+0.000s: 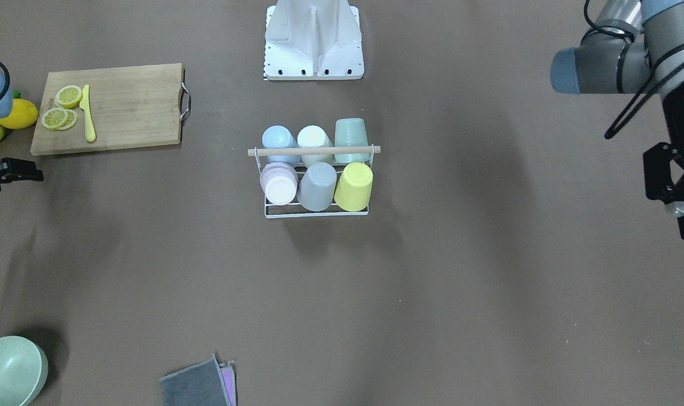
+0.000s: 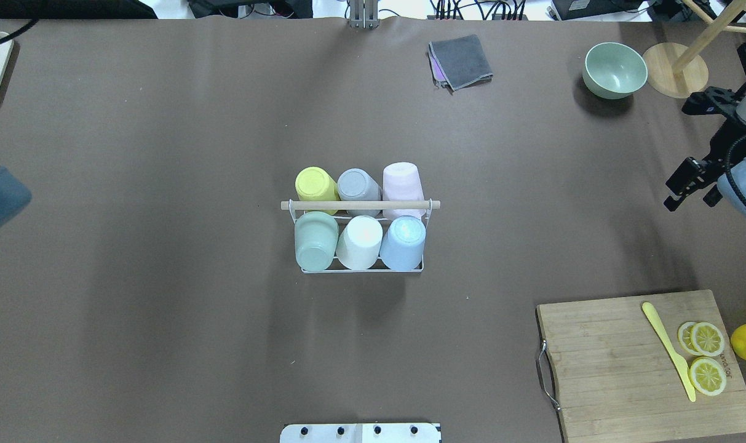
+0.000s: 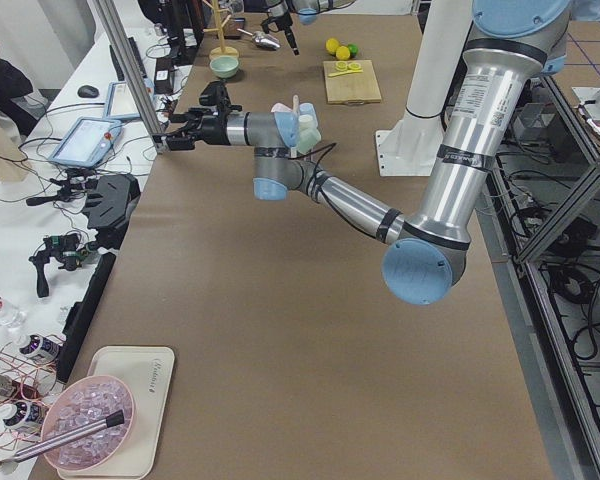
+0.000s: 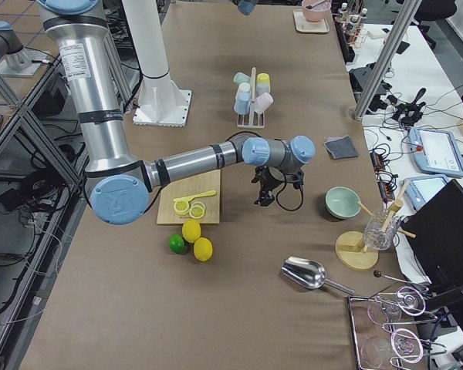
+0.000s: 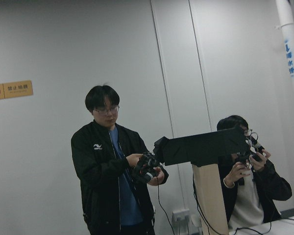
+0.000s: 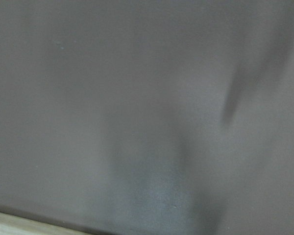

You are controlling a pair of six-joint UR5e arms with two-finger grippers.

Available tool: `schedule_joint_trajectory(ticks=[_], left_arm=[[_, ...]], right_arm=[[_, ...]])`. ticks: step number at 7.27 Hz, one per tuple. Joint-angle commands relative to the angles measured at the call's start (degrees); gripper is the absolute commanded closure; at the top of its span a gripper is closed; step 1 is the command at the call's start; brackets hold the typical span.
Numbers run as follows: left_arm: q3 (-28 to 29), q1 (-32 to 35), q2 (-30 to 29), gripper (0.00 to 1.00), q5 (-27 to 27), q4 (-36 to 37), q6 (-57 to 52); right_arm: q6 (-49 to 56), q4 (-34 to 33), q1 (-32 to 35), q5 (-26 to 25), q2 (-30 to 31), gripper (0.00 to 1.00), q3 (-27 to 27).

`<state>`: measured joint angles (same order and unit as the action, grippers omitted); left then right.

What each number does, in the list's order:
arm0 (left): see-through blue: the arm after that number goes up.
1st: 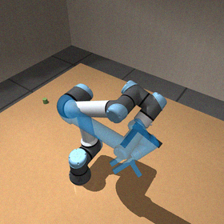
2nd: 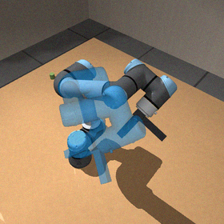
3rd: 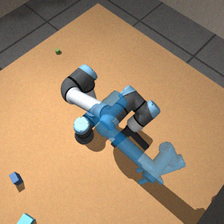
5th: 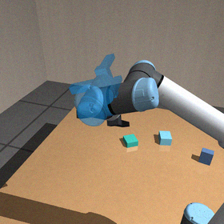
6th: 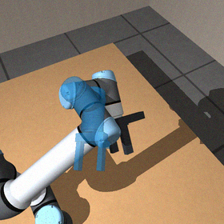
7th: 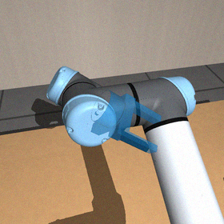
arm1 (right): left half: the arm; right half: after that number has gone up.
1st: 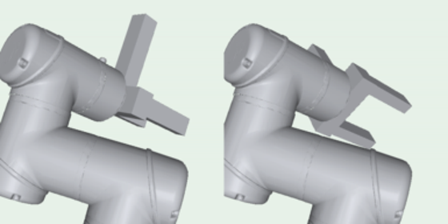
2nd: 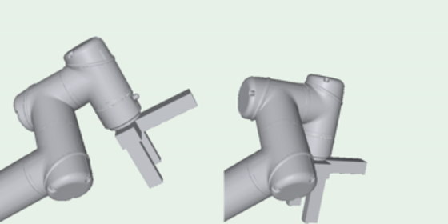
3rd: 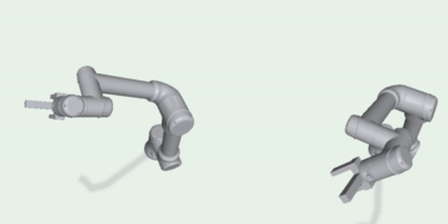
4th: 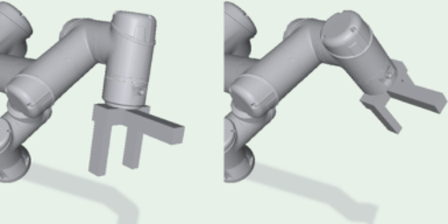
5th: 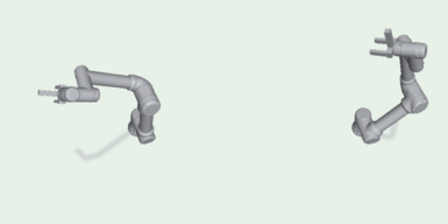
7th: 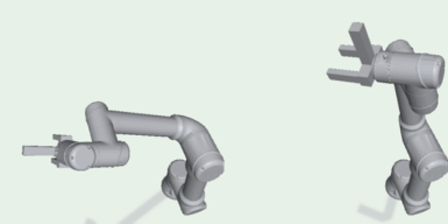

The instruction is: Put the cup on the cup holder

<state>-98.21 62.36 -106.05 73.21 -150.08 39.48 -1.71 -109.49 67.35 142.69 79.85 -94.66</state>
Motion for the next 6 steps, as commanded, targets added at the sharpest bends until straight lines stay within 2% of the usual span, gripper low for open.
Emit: schedule_joint_trajectory(ticks=[1,2,3,4,5,6], left_arm=[[0.7,5.1,0.6,0.03,11.9,11.3,2.4],[0.7,5.5,2.0,0.03,12.6,17.8,2.4],[0.7,7.1,2.3,0.03,16.8,24.8,2.3],[0.7,9.0,3.4,0.03,22.8,28.4,2.3],[0.9,9.2,6.0,0.03,26.0,29.7,2.1],[2.2,9.2,7.9,0.03,29.1,35.1,0.8]], right_arm=[[-0.2,1.5,2.6,-0.6,5.6,0.08,-5.5],[-0.2,3.2,4.1,-3.5,7.7,0.03,-7.3],[-0.2,5.9,6.0,-6.4,9.2,0.02,-7.5],[-0.2,8.1,8.0,-8.2,10.6,0.02,-7.0],[-0.2,8.5,9.6,-10.5,11.1,0.02,-6.4],[-0.3,9.7,12.0,-13.3,10.8,0.02,-4.2]])
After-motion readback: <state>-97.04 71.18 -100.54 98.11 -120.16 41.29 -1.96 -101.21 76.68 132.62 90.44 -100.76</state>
